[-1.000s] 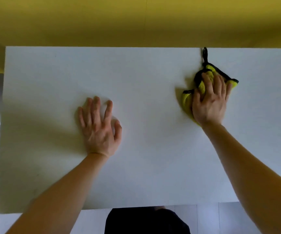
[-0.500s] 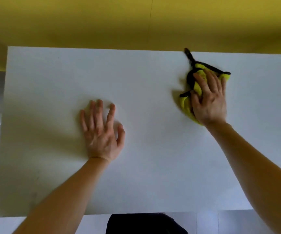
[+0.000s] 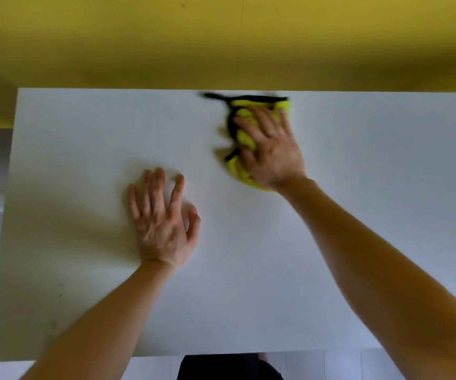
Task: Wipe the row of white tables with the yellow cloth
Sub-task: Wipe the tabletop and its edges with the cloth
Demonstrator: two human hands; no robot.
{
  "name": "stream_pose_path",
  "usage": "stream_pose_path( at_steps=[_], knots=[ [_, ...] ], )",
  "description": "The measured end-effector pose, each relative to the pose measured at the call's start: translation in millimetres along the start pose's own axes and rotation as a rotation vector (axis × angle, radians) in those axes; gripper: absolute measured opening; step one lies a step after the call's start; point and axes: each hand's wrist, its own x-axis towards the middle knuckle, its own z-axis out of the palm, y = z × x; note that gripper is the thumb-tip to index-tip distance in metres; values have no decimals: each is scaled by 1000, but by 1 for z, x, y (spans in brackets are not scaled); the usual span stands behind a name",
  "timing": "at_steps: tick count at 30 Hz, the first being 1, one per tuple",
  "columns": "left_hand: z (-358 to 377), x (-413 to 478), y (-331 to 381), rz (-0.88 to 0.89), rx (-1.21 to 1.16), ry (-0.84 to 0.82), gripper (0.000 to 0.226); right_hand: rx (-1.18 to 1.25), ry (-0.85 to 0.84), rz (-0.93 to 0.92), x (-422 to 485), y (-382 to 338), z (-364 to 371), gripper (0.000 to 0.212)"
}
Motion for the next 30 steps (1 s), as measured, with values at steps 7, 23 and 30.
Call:
stream_pose_path(
  at_steps=[7,23,30],
  knots=[
    [1,0,-1,-3,-8,9,67,-79,51,574,-11,30,-10,70],
    [0,0,-1,-10,-1,-16,69,-86,-14,577,-29,105,-43,67],
    [1,0,-1,-2,-4,-2,69,-70,-56,222,45,-56,13,71]
  ],
)
